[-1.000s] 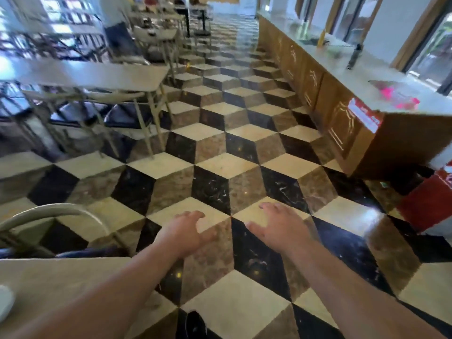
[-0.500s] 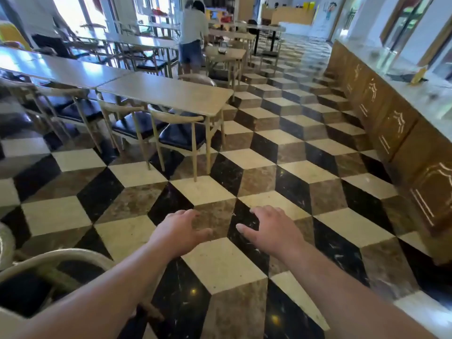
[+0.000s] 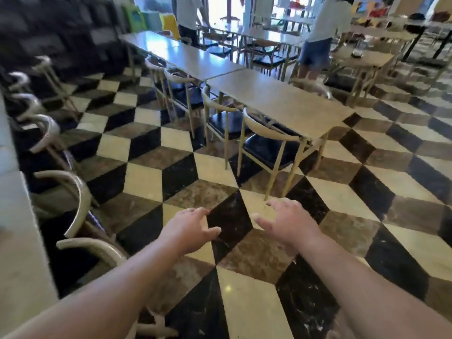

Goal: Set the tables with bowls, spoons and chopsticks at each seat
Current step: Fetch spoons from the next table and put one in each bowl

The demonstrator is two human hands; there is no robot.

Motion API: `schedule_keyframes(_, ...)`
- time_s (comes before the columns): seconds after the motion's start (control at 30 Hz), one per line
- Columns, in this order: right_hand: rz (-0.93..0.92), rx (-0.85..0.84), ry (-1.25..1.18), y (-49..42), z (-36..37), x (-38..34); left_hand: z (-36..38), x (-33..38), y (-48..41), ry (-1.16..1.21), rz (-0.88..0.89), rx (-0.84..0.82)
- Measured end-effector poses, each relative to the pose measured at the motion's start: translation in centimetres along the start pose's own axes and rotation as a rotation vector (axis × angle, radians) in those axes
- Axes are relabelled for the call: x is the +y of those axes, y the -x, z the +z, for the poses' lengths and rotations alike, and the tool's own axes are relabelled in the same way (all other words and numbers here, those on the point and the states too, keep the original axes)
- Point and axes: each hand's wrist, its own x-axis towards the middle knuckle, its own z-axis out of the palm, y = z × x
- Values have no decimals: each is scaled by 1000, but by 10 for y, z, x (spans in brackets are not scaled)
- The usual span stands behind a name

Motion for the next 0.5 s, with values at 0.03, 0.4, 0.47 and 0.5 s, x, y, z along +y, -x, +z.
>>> schedule_keyframes(0.03,-39,-8,26,-24,-3,-8,-3,-7,-11,18,-48,14)
schedule_keyframes(0.4,-437,-207,166,-219,28,-188,-56,-145,-106,182,-425,79)
schedule_keyframes(0.47,-491,-222,181,-254,31,-227,-71,-179,-134,222,-474,95)
schedule_keyframes(0.5,-509,-224,189,-269,31,-243,-78,-191,-145,241,-489,99)
